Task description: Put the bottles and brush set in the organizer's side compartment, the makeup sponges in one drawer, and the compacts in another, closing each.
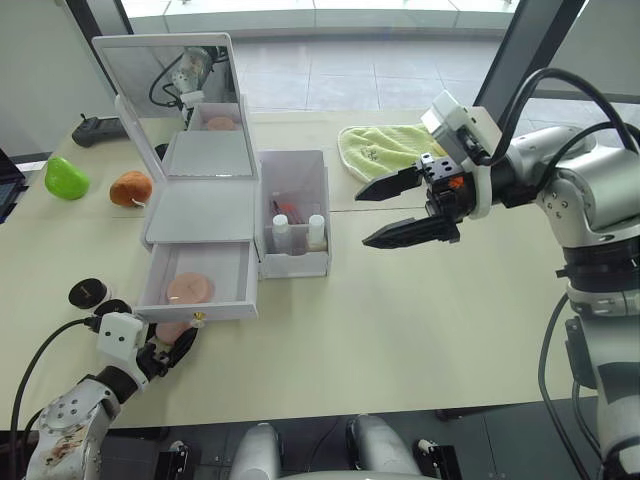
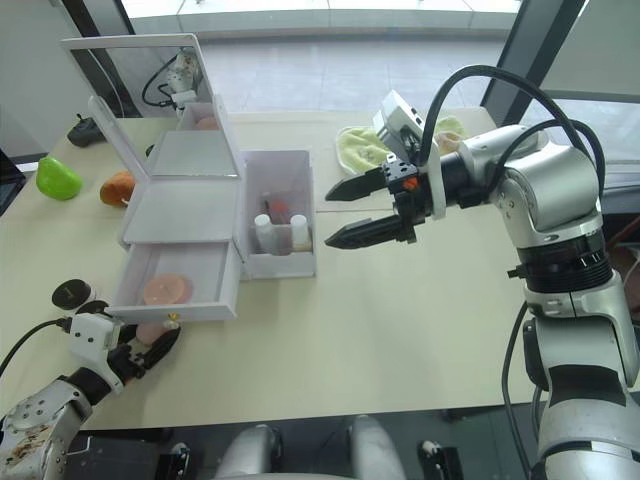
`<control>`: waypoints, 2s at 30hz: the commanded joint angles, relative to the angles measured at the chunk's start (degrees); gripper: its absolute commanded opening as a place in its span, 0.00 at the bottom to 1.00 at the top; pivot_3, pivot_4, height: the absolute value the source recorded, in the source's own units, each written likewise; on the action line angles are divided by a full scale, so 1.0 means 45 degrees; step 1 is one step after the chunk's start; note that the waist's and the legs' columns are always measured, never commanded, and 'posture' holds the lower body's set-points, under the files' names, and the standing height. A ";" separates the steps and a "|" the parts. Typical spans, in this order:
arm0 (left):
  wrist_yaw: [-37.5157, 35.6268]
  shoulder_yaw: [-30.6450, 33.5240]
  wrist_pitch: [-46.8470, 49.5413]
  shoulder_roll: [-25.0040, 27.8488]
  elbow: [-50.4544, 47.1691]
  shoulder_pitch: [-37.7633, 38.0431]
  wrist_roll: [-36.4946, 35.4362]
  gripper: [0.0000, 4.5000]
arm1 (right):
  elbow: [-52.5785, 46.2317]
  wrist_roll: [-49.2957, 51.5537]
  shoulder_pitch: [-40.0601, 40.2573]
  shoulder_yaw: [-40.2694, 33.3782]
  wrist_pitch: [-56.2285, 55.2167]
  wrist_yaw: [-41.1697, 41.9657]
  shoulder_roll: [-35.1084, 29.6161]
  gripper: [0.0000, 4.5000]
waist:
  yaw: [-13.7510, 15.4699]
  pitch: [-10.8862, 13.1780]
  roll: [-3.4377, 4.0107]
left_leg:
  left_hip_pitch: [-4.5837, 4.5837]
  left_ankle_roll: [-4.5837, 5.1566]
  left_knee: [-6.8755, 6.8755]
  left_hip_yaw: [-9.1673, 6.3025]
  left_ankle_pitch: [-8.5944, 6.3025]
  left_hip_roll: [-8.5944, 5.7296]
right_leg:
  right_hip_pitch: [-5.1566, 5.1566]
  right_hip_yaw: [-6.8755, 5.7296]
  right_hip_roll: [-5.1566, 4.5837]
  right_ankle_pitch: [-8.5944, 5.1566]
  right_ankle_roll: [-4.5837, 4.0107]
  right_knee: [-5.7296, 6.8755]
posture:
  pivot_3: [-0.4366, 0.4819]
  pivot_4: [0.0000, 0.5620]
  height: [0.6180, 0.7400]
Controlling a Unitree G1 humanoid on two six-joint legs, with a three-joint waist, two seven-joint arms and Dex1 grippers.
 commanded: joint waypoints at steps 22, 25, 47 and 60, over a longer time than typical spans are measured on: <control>-0.2382 0.7209 0.0517 0.1877 -0.2408 0.3473 -0.6365 0.67 | 0.0346 0.0061 -0.0228 -0.0377 -0.0761 0.0585 0.0445 1.00 | 0.0056 0.0044 -0.0016 | -0.0012 0.0000 -0.0008 0.0009 -0.0003 0.0012 | -0.0108 -0.0014 -0.0022 -0.0097 -0.0020 -0.0008 | 0.48 0.27 1.00; -0.2307 0.7437 0.1900 0.3319 -0.2696 0.2953 -0.7312 0.67 | 0.0470 -0.0026 -0.0264 -0.0336 -0.0910 0.0561 0.0627 1.00 | 0.0044 0.0052 -0.0003 | -0.0012 0.0000 -0.0007 0.0011 -0.0002 0.0008 | -0.0107 -0.0010 -0.0017 -0.0095 -0.0020 -0.0008 | 0.48 0.27 1.00; -0.5273 -0.2260 0.3239 0.7583 -0.0256 -0.6790 -0.4311 0.67 | -0.3282 0.1619 0.2302 -0.2519 0.0862 -0.1821 -0.0624 1.00 | -0.0021 0.0058 0.0029 | -0.0006 0.0003 -0.0017 0.0017 0.0000 0.0015 | -0.0033 0.0012 0.0036 -0.0026 0.0049 -0.0001 | 0.48 0.27 1.00; -0.6447 -0.3139 0.3033 0.6757 0.0512 -0.8046 -0.3233 0.83 | -0.4467 0.2465 0.3384 -0.3153 0.1121 -0.2758 -0.1554 1.00 | 0.0012 0.0057 0.0019 | -0.0012 0.0004 -0.0002 0.0013 0.0000 0.0017 | -0.0020 0.0014 0.0037 -0.0030 0.0073 -0.0007 | 0.48 0.27 1.00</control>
